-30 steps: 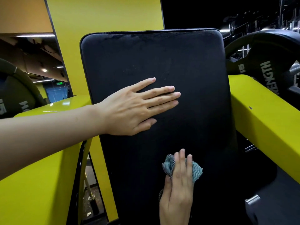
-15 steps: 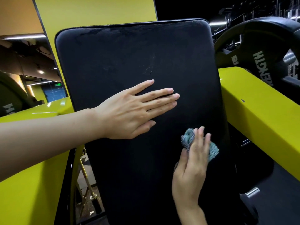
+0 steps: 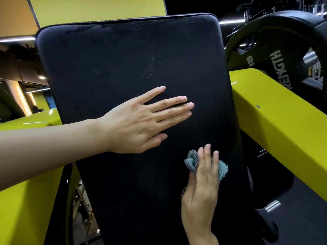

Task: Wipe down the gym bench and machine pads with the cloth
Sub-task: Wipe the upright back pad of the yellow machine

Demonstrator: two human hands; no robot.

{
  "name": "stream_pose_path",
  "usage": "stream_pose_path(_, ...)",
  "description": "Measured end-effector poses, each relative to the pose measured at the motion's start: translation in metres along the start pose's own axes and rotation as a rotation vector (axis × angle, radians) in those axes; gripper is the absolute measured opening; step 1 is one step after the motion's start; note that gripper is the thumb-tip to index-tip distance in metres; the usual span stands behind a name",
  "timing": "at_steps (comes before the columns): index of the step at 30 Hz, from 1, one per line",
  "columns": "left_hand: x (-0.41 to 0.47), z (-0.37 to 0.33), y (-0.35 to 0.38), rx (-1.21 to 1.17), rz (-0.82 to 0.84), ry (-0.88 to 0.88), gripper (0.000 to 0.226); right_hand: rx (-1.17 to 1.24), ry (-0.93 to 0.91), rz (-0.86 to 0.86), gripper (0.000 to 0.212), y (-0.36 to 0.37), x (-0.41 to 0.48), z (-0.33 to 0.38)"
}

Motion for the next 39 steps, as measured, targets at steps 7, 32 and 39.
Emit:
stream_pose_path(7, 0.008, -0.004, 0.001, 0.0, 0.013, -0.01, 0.064, 0.047, 0.065, -0.063, 0.048, -0.021, 0.052, -0.03)
stream_pose_path(32, 0.038, -0.018, 0.002, -0.012, 0.025, -0.034, 0.066, 0.06, -0.082, 0.025, 0.046, -0.026, 0.048, -0.033)
stream_pose_path(39, 0.043, -0.019, 0.001, -0.02, 0.029, -0.051, 0.068, 0.042, -0.126, 0.051, 0.047, -0.035, 0.113, -0.031)
Point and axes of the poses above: each hand's wrist, its own x-axis towards the middle knuckle, its own y-axis out of the palm, z = x × y, the point moved 9 cm from there along x, towards the middle knuckle, and after that the axes turned 9 degrees about z, right-handed, at the moved point
